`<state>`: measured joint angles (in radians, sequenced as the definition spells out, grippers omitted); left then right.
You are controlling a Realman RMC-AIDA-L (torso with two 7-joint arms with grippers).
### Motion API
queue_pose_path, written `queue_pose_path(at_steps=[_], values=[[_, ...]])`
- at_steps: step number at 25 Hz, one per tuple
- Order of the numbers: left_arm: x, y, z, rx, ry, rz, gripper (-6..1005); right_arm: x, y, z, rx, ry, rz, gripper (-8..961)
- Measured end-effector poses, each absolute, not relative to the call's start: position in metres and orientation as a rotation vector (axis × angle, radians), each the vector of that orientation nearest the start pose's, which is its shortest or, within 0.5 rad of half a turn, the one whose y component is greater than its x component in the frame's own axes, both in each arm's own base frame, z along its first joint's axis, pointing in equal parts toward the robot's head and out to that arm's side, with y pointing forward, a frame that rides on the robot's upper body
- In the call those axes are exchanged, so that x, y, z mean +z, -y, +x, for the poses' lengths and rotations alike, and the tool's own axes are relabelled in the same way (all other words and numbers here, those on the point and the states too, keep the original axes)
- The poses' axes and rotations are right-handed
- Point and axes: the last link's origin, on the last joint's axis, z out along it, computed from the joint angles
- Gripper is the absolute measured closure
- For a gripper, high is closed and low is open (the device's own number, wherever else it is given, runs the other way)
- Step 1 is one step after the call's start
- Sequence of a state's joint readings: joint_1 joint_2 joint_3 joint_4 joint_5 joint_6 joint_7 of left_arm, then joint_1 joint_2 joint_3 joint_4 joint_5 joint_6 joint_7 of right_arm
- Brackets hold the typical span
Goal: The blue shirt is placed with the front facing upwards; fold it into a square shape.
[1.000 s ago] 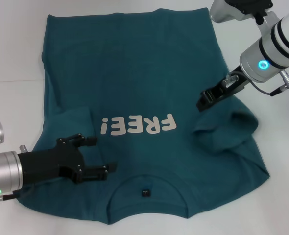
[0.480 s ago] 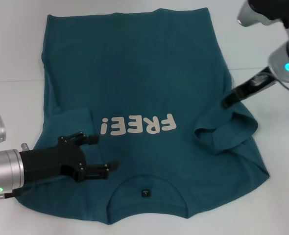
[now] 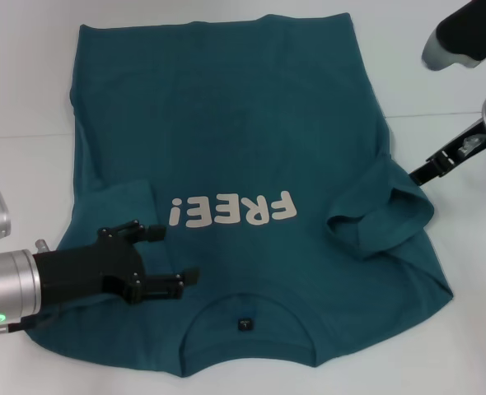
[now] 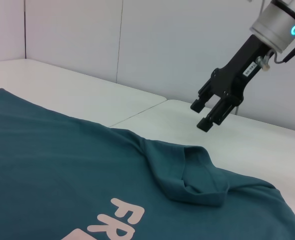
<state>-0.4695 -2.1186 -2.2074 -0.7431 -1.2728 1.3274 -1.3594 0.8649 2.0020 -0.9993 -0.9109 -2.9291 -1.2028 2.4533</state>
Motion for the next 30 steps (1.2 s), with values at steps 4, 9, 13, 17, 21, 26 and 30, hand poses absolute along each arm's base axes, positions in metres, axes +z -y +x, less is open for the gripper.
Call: queue_pose_path(at_steps=[4, 9, 13, 17, 21, 26, 30], values=[[-0.025, -0.341, -0.255, -0.567, 0.525, -2.666, 50, 0.051, -0.452, 0.227, -0.541, -0.837, -2.219, 196], [-0.025, -0.341, -0.254, -0.57, 0.525, -2.667, 50, 0.036, -0.451, 0.231, -0.603, -0.787, -2.241, 199], [-0.025, -0.34, -0.254, -0.573, 0.527, -2.67, 49, 0.03, -0.452, 0.232, -0.622, -0.754, -2.233, 201], [-0.026, -0.34, -0.253, -0.575, 0.528, -2.671, 49, 0.028, -0.454, 0.234, -0.606, -0.756, -2.212, 203], [-0.026, -0.339, -0.254, -0.576, 0.531, -2.672, 49, 0.024, -0.455, 0.237, -0.608, -0.755, -2.209, 205], [-0.026, -0.339, -0.254, -0.576, 0.533, -2.672, 50, 0.014, -0.454, 0.238, -0.632, -0.735, -2.199, 273], [-0.026, -0.339, -0.254, -0.576, 0.53, -2.674, 50, 0.011, -0.456, 0.237, -0.629, -0.718, -2.19, 347]])
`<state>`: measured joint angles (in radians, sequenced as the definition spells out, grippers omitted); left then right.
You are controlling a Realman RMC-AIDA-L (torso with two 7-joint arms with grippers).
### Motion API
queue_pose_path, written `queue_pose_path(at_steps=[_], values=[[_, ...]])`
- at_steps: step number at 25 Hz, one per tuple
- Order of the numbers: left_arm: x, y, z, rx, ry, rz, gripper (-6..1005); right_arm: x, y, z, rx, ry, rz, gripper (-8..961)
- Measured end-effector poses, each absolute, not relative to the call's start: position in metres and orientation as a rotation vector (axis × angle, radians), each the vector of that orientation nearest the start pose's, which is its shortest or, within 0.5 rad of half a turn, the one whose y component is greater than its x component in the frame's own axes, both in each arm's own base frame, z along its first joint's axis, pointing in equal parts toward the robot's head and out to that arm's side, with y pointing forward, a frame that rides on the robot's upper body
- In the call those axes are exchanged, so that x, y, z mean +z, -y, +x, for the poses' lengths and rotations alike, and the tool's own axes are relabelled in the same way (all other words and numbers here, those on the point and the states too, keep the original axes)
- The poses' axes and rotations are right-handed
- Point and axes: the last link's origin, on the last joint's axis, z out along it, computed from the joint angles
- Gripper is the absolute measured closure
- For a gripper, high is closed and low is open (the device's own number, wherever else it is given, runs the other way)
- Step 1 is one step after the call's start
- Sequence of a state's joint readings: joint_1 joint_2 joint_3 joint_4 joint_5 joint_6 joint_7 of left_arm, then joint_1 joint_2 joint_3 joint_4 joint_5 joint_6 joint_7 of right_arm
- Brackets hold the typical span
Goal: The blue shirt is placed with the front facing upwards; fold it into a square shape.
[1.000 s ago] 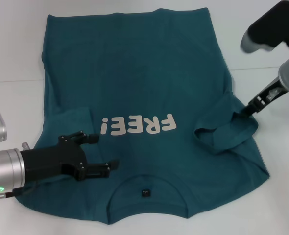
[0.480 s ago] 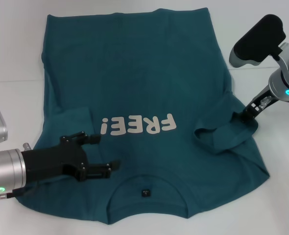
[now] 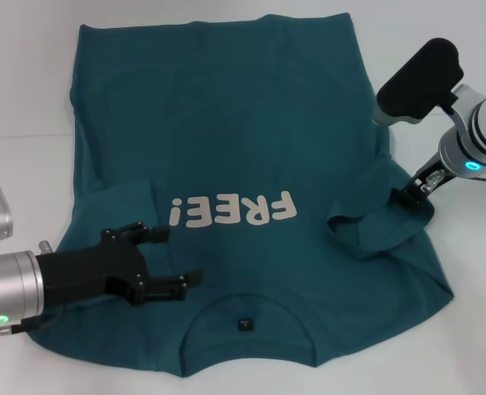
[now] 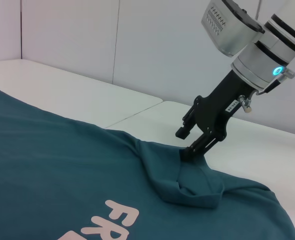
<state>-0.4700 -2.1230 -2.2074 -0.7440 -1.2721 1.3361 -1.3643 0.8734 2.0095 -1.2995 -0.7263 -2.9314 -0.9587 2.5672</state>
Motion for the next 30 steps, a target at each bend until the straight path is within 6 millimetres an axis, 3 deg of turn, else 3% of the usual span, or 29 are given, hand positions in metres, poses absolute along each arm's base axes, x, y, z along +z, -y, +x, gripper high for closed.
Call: queue_pose_path(at_steps=[6, 11, 22, 27, 30], values=[[-0.026, -0.34, -0.253, -0.576, 0.529, -2.674, 50, 0.011, -0.457, 0.237, -0.615, -0.717, -2.179, 426], [-0.026, -0.339, -0.254, -0.573, 0.532, -2.676, 50, 0.009, -0.458, 0.24, -0.608, -0.713, -2.173, 638], [-0.026, -0.34, -0.254, -0.572, 0.532, -2.669, 50, 0.011, -0.462, 0.238, -0.558, -0.741, -2.141, 708], [-0.026, -0.341, -0.254, -0.57, 0.529, -2.667, 50, 0.01, -0.467, 0.228, -0.515, -0.772, -2.123, 917], [-0.025, -0.341, -0.254, -0.569, 0.526, -2.666, 50, 0.01, -0.471, 0.219, -0.488, -0.784, -2.115, 952]])
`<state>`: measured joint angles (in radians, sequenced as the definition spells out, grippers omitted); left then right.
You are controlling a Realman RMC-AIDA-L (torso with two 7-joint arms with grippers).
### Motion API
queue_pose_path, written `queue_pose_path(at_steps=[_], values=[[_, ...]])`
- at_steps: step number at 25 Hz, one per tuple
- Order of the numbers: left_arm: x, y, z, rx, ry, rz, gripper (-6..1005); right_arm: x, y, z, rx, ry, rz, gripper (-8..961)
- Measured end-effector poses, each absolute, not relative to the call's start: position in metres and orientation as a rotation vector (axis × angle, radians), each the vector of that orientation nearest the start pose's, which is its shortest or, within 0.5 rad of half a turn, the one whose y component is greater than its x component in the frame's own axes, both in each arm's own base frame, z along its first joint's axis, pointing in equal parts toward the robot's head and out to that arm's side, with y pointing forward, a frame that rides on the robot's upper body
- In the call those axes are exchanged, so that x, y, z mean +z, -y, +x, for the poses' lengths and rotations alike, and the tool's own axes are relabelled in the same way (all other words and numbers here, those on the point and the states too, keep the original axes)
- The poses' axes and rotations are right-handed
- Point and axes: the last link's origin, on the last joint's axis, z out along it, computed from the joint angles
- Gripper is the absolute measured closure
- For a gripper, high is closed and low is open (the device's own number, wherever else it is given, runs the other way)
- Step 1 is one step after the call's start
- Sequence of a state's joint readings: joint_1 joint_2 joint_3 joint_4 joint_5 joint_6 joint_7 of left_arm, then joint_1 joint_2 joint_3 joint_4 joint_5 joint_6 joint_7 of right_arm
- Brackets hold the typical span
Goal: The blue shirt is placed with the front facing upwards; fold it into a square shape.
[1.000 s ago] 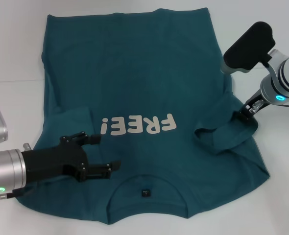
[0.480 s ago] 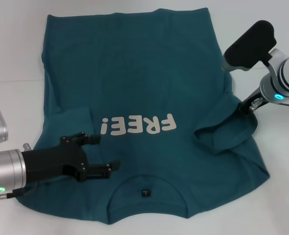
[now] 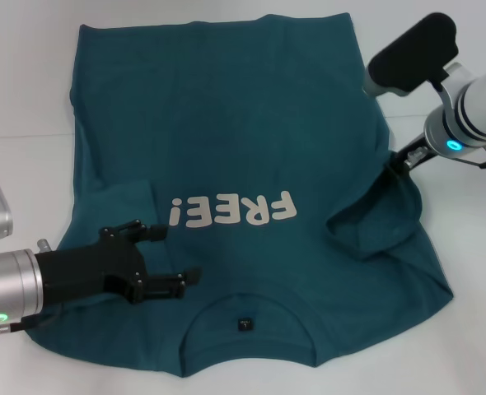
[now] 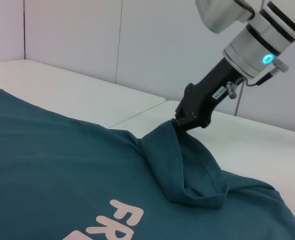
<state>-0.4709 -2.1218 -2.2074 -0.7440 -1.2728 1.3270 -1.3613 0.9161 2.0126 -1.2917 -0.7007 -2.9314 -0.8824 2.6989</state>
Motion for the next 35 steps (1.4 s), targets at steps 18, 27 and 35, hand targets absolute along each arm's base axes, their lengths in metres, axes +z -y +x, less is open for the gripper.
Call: queue_pose_path(at_steps=[18, 27, 35], values=[[-0.022, -0.341, -0.254, -0.568, 0.513, -2.668, 50, 0.003, -0.488, 0.188, -0.4, -0.772, -2.113, 907], [-0.022, -0.343, -0.254, -0.563, 0.511, -2.662, 49, -0.004, -0.495, 0.18, -0.337, -0.768, -2.092, 885], [-0.022, -0.343, -0.254, -0.564, 0.511, -2.662, 49, -0.015, -0.495, 0.172, -0.346, -0.718, -2.125, 865]])
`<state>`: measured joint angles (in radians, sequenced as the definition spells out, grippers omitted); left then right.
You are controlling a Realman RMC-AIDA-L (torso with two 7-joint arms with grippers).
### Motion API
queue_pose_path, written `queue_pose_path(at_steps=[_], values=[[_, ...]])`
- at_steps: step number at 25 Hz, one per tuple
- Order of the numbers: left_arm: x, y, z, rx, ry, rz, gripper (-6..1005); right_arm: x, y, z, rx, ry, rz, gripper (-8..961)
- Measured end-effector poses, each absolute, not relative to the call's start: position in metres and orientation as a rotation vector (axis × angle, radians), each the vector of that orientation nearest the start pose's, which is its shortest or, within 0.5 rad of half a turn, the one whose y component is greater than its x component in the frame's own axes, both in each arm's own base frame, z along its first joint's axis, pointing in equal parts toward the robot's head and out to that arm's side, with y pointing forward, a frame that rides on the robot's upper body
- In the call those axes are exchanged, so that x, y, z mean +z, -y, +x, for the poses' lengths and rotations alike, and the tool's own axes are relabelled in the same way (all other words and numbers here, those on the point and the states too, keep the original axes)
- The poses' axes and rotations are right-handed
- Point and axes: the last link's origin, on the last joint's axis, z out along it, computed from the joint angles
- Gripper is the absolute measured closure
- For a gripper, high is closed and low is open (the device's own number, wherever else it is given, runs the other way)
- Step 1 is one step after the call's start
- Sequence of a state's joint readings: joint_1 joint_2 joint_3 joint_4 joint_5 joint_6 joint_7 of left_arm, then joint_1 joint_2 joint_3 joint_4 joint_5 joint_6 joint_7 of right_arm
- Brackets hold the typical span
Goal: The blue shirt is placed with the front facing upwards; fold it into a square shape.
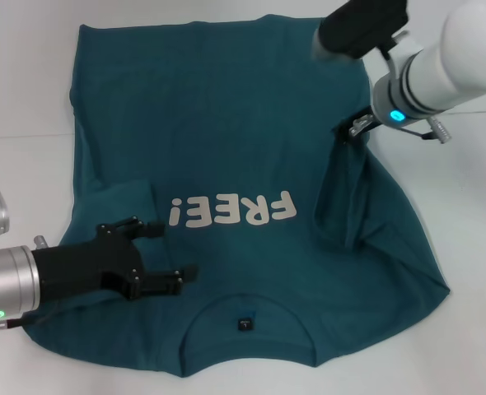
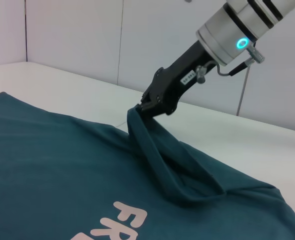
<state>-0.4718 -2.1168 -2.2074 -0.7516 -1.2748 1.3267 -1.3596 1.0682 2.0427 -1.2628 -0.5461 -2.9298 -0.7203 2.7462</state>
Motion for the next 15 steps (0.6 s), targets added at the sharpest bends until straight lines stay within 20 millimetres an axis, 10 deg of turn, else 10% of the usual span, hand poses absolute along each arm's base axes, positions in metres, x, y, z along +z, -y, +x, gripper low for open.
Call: queue_pose_path(at_steps=[15], values=[[-0.022, -0.344, -0.254, -0.562, 0.511, -2.661, 50, -0.022, -0.481, 0.15, -0.377, -0.664, -2.208, 654]])
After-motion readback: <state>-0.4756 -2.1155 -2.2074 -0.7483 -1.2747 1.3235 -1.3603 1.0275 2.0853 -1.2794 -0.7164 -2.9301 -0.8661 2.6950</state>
